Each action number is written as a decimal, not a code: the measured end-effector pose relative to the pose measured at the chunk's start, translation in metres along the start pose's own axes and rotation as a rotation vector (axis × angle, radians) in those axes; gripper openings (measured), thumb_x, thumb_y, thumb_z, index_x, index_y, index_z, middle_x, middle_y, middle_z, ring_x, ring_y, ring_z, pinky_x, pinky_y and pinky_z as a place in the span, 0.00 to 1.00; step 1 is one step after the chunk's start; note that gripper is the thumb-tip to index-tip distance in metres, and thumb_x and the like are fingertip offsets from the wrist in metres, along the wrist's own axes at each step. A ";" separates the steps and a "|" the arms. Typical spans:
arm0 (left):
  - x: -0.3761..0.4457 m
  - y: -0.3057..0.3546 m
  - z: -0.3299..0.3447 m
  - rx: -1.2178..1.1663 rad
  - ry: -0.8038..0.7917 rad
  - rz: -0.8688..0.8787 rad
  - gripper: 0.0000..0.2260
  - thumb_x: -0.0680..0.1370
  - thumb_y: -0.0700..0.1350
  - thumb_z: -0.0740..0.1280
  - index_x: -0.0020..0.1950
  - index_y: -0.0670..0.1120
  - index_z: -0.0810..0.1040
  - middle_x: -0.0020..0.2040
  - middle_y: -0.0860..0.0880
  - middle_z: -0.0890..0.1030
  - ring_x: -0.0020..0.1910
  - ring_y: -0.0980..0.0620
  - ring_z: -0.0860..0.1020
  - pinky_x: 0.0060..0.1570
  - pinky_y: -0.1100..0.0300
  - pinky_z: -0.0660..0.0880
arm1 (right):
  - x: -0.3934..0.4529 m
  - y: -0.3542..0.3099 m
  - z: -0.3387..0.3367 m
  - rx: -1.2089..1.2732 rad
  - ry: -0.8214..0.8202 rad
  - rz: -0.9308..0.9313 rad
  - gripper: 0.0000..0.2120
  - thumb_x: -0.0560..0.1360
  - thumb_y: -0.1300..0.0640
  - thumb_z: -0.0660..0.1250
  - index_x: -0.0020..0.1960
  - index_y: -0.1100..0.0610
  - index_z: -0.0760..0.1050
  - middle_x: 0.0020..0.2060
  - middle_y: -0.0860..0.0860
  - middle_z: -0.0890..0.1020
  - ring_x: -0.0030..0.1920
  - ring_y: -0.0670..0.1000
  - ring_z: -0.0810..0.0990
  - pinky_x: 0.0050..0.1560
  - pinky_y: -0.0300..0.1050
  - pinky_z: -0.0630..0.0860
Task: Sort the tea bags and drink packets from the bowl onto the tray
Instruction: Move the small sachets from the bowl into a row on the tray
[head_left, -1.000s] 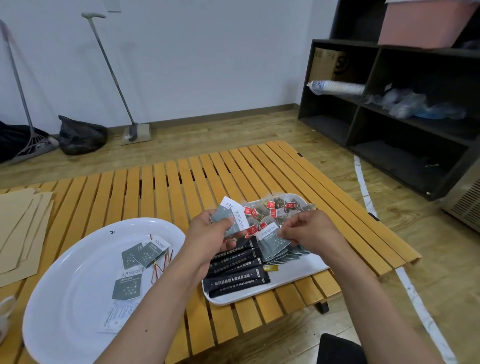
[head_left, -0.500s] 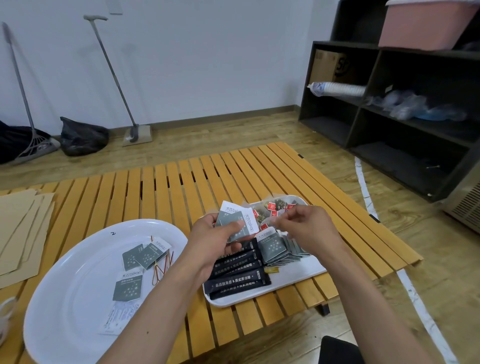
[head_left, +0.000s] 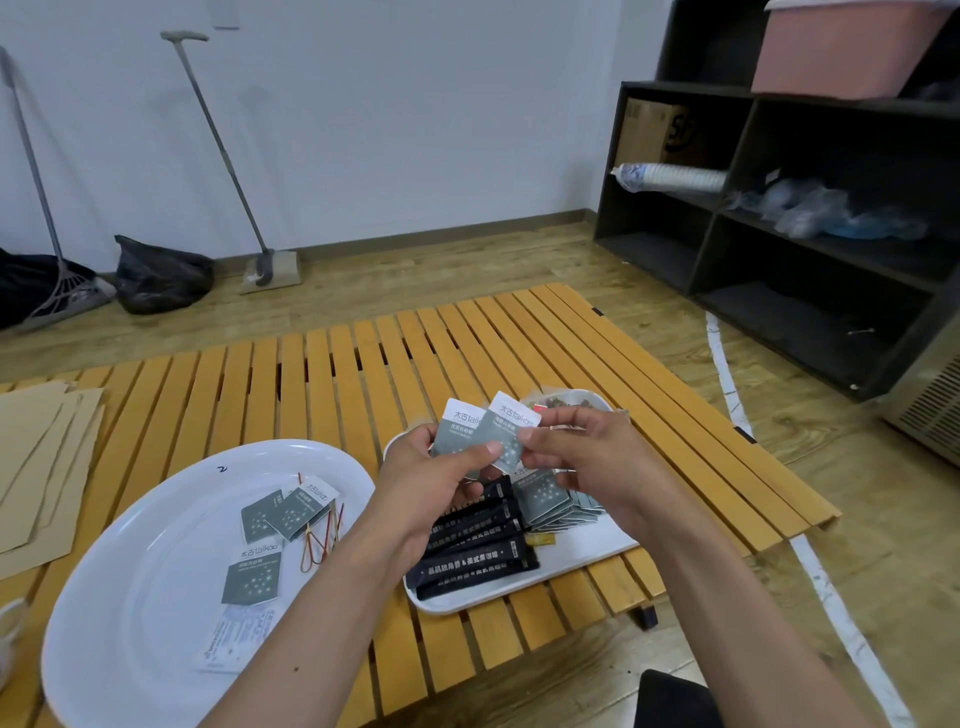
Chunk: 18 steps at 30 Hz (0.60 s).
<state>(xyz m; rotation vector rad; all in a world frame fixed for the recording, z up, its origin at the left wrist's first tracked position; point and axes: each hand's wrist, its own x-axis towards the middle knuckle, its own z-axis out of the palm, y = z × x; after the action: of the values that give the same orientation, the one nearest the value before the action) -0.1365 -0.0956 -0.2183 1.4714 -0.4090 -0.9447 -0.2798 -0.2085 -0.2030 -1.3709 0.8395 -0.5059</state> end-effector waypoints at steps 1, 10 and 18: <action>-0.001 0.000 0.000 -0.008 -0.009 -0.001 0.18 0.72 0.39 0.79 0.59 0.44 0.79 0.48 0.46 0.88 0.45 0.47 0.87 0.42 0.57 0.79 | 0.001 0.001 0.000 0.011 0.009 0.010 0.15 0.74 0.58 0.77 0.58 0.60 0.79 0.44 0.54 0.89 0.42 0.48 0.87 0.42 0.44 0.74; 0.001 0.008 -0.007 -0.041 0.041 -0.017 0.06 0.84 0.39 0.64 0.59 0.43 0.78 0.47 0.42 0.88 0.48 0.44 0.87 0.37 0.58 0.80 | 0.014 0.013 -0.025 -0.241 0.163 0.035 0.03 0.76 0.57 0.75 0.49 0.52 0.85 0.44 0.50 0.87 0.40 0.49 0.83 0.38 0.44 0.76; 0.001 0.003 -0.007 0.030 0.006 0.014 0.11 0.81 0.39 0.68 0.63 0.45 0.78 0.46 0.44 0.88 0.44 0.48 0.88 0.36 0.60 0.79 | 0.018 0.018 -0.009 -0.574 0.234 0.010 0.04 0.72 0.56 0.78 0.45 0.55 0.84 0.39 0.50 0.86 0.43 0.51 0.86 0.48 0.52 0.84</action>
<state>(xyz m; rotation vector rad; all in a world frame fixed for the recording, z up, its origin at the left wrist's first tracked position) -0.1294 -0.0926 -0.2165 1.4968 -0.4296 -0.9265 -0.2783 -0.2255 -0.2246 -1.8506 1.2451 -0.4386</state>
